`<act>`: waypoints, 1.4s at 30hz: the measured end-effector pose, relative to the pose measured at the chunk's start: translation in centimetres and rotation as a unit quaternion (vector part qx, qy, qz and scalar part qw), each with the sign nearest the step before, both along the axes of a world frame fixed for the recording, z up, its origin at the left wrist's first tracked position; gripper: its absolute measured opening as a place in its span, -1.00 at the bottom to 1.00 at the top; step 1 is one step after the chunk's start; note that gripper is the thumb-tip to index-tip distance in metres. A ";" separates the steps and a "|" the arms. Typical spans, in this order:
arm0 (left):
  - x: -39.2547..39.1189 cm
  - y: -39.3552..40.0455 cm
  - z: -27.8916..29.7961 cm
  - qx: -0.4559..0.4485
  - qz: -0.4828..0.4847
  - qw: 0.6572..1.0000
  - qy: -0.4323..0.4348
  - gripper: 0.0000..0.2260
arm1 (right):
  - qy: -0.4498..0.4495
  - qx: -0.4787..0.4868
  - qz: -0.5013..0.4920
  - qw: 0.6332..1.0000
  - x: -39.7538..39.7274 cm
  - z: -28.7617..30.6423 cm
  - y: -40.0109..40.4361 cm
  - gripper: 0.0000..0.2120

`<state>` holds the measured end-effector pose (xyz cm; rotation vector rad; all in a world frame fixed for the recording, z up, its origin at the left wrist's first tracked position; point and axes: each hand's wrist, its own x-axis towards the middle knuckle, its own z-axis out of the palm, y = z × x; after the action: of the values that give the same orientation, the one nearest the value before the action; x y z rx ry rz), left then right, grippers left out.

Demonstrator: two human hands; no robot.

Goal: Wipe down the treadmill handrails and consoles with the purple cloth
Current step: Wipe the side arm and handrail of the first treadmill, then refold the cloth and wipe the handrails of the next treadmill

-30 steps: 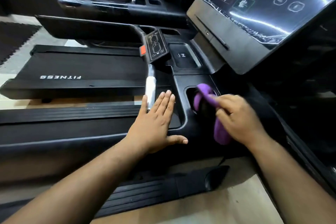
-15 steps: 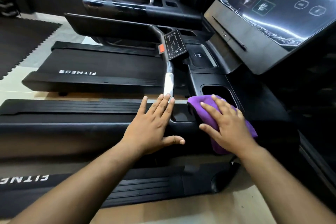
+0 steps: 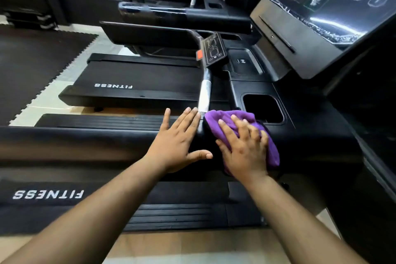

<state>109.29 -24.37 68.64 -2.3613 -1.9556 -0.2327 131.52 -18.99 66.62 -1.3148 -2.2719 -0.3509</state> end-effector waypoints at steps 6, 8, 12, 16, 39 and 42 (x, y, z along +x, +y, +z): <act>-4.7 -4.8 -0.7 0.001 0.086 0.991 -0.101 0.04 | 0.024 -0.057 0.080 0.995 -9.3 0.0 -5.5 -0.50; -7.7 -6.8 -0.6 0.025 0.123 0.973 -0.196 0.01 | 0.042 -0.092 0.127 0.987 -13.2 0.4 -7.8 -0.46; -14.9 -11.3 -0.3 0.155 0.165 0.892 -0.392 -0.44 | 0.115 -0.176 0.226 0.951 -20.8 1.9 -11.1 -0.43; -23.2 -16.2 0.2 0.174 0.185 0.804 -0.537 -0.79 | 0.185 -0.237 0.319 0.899 -28.6 3.8 -14.0 -0.44; -58.1 -34.9 0.2 0.267 0.465 0.682 -0.497 -0.67 | 0.181 -0.324 0.411 0.832 -69.1 3.5 -22.9 -0.83; -62.0 -35.7 -0.1 0.252 0.496 0.678 -0.480 -0.70 | 0.240 -0.339 0.419 0.807 -74.4 2.0 -23.5 -0.83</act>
<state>47.28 -60.08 68.53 -0.5209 -2.6276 -1.8303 57.15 -42.47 68.65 -0.4108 -2.2928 1.0586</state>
